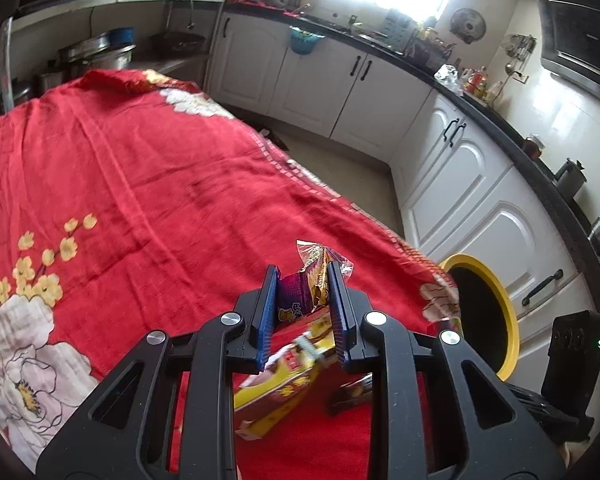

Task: Collect trash
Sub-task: 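Carry the candy tube and purple wrapper in both tools over the yellow bin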

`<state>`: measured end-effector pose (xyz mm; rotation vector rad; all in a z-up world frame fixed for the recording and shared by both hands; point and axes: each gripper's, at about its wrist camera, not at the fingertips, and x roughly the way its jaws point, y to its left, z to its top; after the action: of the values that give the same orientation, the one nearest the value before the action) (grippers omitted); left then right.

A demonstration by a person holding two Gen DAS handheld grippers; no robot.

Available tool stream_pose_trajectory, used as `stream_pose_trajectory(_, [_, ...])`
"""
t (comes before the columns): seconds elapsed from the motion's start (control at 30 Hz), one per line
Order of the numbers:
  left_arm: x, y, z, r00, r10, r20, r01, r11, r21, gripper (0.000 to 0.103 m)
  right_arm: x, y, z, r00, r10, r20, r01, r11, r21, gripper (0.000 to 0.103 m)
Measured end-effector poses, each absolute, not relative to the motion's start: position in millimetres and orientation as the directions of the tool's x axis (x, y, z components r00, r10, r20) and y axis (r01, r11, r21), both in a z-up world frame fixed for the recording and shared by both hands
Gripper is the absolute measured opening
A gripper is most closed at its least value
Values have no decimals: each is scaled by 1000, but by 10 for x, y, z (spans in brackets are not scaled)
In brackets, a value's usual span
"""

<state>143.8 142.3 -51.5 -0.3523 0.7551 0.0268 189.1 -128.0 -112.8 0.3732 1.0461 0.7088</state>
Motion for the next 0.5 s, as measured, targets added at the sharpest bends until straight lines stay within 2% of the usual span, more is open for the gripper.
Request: stream_pose_trajectory(0.5, [1642, 755, -227, 753, -190, -630, -2, 957, -290, 18, 1941, -1962, -726, 473, 673, -568, -321, 732, 600, 29])
